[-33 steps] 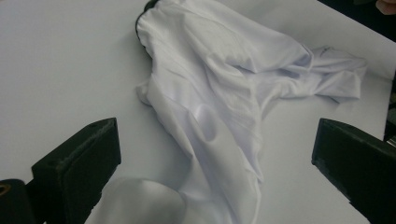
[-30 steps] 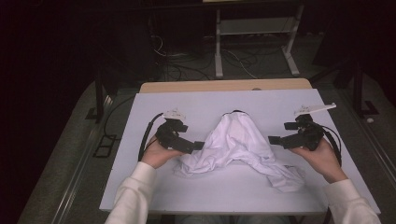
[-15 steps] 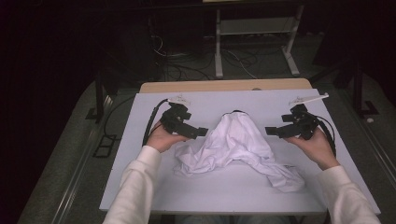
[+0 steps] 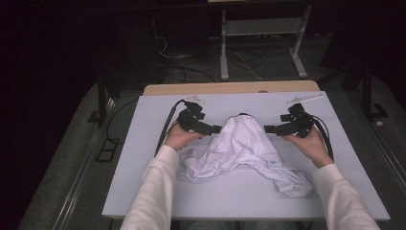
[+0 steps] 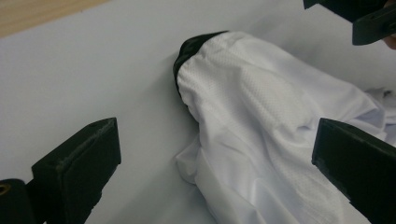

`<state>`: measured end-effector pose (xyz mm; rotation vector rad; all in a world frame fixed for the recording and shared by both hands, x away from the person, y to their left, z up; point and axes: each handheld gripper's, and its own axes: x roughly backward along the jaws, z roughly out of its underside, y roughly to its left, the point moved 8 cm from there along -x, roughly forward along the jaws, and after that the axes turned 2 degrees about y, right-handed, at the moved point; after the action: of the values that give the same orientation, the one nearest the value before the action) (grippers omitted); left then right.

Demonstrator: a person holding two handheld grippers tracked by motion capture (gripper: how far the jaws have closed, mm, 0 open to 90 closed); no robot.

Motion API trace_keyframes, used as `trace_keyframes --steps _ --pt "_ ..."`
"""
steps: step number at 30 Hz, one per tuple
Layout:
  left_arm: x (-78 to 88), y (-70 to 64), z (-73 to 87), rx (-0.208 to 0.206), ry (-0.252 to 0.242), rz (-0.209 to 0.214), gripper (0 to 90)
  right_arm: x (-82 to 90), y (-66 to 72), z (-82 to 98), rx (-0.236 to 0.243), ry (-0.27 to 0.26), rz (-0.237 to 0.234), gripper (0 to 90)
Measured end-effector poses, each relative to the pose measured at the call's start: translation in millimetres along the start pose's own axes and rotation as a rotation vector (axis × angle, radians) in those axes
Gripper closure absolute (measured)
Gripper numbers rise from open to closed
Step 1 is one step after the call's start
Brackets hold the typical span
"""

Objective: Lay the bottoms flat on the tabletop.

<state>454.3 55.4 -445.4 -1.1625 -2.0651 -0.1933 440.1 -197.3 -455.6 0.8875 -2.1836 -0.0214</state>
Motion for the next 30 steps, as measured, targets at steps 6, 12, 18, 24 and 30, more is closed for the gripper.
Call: trace_keyframes --steps 6,12,18,24,30 --pt "-15.0 6.3 9.8 0.057 0.004 0.018 1.2 -10.2 -5.8 3.8 -0.033 0.003 0.003 0.2" --pt "-27.0 11.5 20.7 0.110 0.044 0.034 1.3 -21.8 -8.8 10.2 -0.048 0.020 0.011 0.3" --pt "-35.2 12.4 32.2 0.147 0.042 0.060 9.9 -31.1 -7.5 17.4 -0.056 0.026 -0.011 7.2" --pt "-37.6 14.8 43.2 0.139 0.076 0.016 31.0 -37.6 -7.0 28.4 -0.059 0.057 -0.018 15.6" --pt "-40.9 19.4 49.3 0.181 0.093 0.017 64.8 -40.8 -2.6 37.2 -0.041 0.095 -0.041 44.6"
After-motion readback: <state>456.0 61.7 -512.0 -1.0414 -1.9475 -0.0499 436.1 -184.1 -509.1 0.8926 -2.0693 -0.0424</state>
